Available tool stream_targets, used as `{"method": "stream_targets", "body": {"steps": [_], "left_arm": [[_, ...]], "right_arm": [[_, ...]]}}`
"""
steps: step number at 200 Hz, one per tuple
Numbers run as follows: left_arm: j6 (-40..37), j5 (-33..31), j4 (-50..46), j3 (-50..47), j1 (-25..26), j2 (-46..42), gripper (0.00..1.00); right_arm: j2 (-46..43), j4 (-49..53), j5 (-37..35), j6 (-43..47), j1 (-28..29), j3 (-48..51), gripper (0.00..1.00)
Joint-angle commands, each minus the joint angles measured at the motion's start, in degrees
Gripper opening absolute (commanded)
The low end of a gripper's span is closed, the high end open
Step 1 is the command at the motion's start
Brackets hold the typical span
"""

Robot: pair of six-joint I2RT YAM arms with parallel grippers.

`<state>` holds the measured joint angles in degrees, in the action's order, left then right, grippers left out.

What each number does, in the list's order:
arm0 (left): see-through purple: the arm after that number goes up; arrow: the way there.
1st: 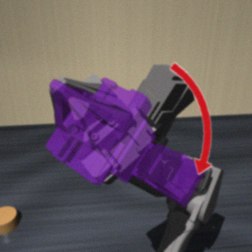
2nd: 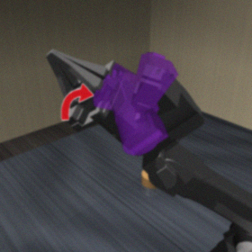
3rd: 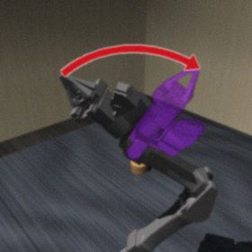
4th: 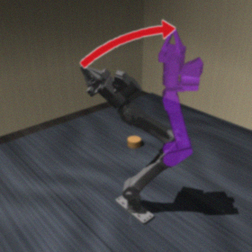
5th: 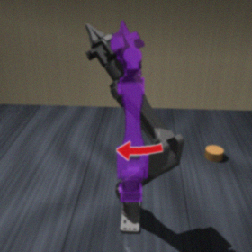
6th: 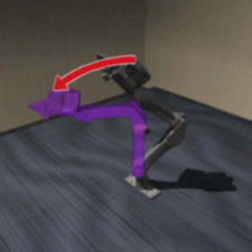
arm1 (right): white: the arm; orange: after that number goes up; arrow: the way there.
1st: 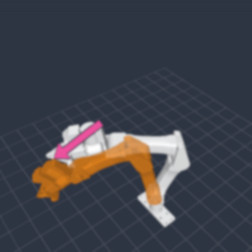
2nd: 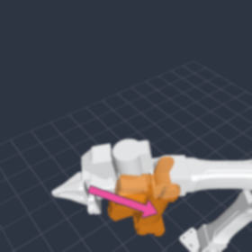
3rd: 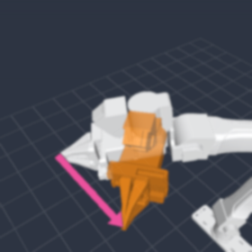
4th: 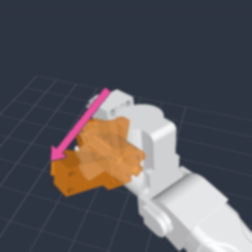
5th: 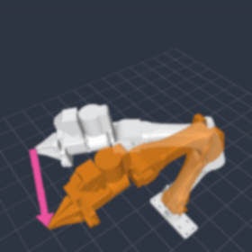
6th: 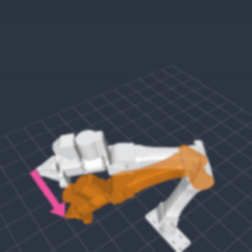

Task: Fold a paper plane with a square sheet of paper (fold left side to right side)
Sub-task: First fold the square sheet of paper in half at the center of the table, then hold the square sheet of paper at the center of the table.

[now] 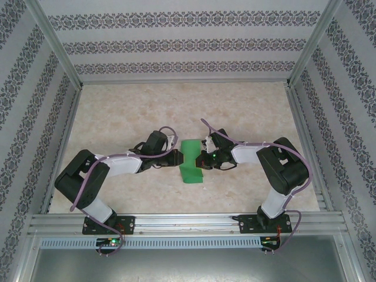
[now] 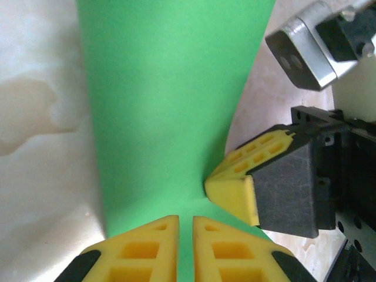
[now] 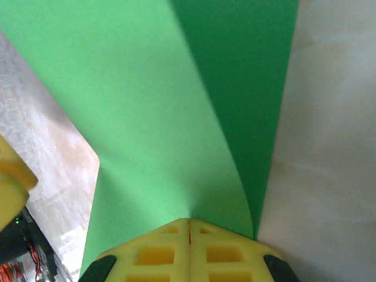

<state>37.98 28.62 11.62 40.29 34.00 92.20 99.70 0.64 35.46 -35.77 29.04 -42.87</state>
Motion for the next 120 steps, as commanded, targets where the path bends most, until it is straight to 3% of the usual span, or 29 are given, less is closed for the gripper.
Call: {"method": "stream_targets", "body": {"steps": [1,120], "left_arm": [[0.56,1.55,1.83,2.83,1.79,2.77,0.13],[-0.66,-1.12,-1.32,3.59,3.09,9.73,0.11]], "right_arm": [[3.43,7.3,-9.27,1.31,-0.47,2.12,0.0],[2.78,7.24,-8.49,1.49,-0.03,1.7,0.0]]}}
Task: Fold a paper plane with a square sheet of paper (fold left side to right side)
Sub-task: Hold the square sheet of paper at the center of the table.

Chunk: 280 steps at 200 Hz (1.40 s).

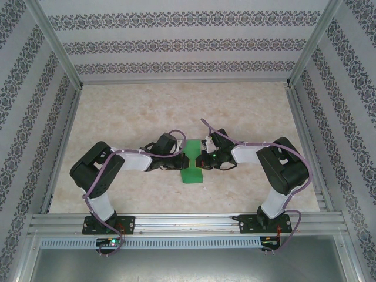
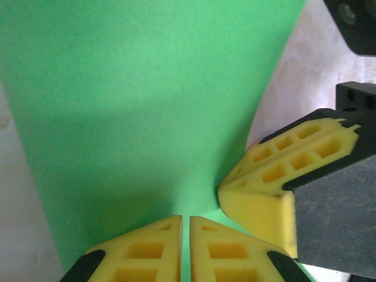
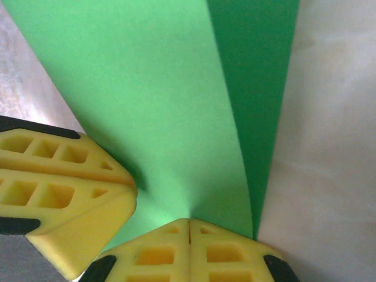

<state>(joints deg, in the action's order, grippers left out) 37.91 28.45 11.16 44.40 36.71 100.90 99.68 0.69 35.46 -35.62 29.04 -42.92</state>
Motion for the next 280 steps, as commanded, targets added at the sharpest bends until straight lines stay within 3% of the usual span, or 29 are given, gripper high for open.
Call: {"method": "stream_targets", "body": {"steps": [1,122,208,280], "left_arm": [[-0.62,-0.94,-0.87,-0.53,0.38,1.0,0.11],[-0.66,-2.9,-2.4,-2.07,0.47,1.93,0.07],[-0.66,-2.79,-2.16,-1.84,0.47,2.19,0.06],[-0.56,-2.57,-2.5,-1.95,0.56,1.79,0.07]], "right_arm": [[2.8,7.21,-8.49,1.34,-0.08,1.72,0.0],[-4.67,-2.81,-0.3,-2.44,1.07,-0.63,0.0],[3.24,-6.93,0.31,-5.07,2.97,-6.51,0.0],[7.65,-4.05,-4.45,-4.48,3.11,-7.64,0.0]]}}
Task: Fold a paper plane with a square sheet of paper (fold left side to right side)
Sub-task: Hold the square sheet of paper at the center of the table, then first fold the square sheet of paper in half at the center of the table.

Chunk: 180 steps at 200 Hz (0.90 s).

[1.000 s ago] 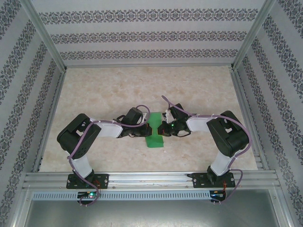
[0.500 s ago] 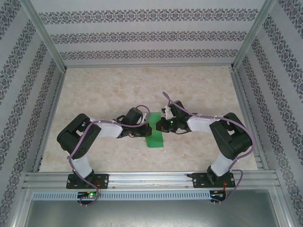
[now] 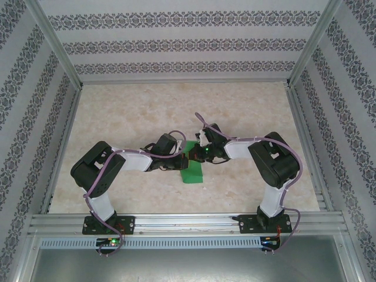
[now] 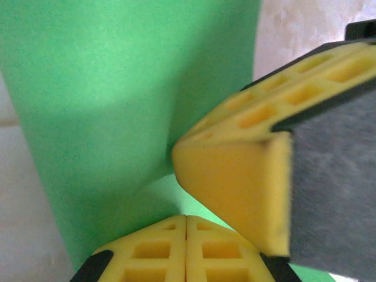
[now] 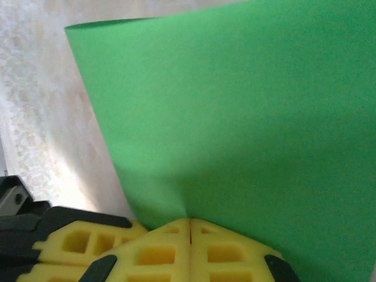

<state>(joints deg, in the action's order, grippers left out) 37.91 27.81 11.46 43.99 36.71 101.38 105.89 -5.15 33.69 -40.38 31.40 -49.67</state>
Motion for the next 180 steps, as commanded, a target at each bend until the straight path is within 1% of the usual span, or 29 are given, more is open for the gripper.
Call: {"method": "stream_targets", "body": {"steps": [1,65,145,180], "left_arm": [[-0.56,-1.91,-2.83,-1.58,0.56,1.29,0.06],[0.92,-0.83,-3.12,-4.66,1.24,-2.16,0.07],[4.68,-0.85,-4.07,-13.14,5.25,-8.4,0.07],[6.17,-1.3,-3.63,-15.27,5.48,-12.04,0.07]], "right_arm": [[1.48,1.84,-2.76,0.29,0.76,-0.88,0.0],[2.73,5.92,-7.8,0.65,0.17,0.09,0.0],[2.69,6.47,-7.94,1.26,-0.16,0.83,0.0],[2.48,6.38,-7.51,1.62,0.0,0.8,0.0]]}}
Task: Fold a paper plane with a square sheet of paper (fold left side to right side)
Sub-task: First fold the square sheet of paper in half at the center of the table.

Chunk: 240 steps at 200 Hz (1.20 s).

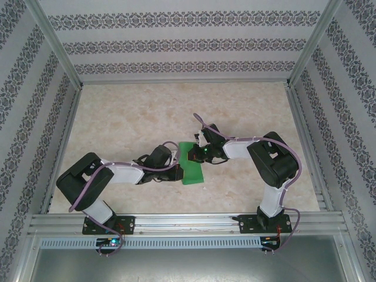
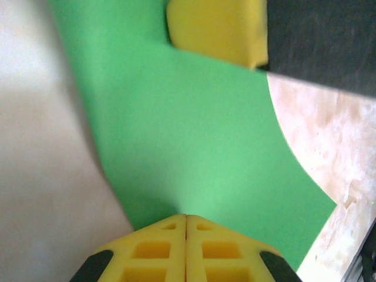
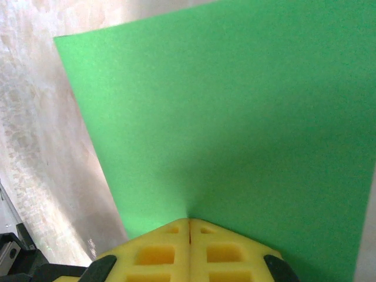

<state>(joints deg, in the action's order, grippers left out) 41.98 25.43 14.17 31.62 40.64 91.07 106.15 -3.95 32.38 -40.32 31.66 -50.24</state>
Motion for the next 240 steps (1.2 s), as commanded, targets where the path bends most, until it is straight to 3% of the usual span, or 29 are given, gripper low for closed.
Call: {"method": "stream_targets", "body": {"steps": [1,74,163,240], "left_arm": [[2.12,1.01,-6.34,-2.84,1.54,-1.88,0.06],[0.86,0.83,-10.94,2.74,-0.9,-8.9,0.08],[-0.07,6.54,-2.92,8.32,-0.83,4.82,0.07],[0.74,6.65,-4.33,2.57,0.37,3.3,0.07]], "right_arm": [[2.22,5.18,-6.19,1.6,-0.23,1.37,0.0],[2.22,4.82,-4.96,2.35,0.5,0.59,0.0],[2.07,5.74,-5.56,2.87,0.86,0.4,0.0],[2.08,6.74,-6.41,3.57,0.86,0.25,0.0]]}}
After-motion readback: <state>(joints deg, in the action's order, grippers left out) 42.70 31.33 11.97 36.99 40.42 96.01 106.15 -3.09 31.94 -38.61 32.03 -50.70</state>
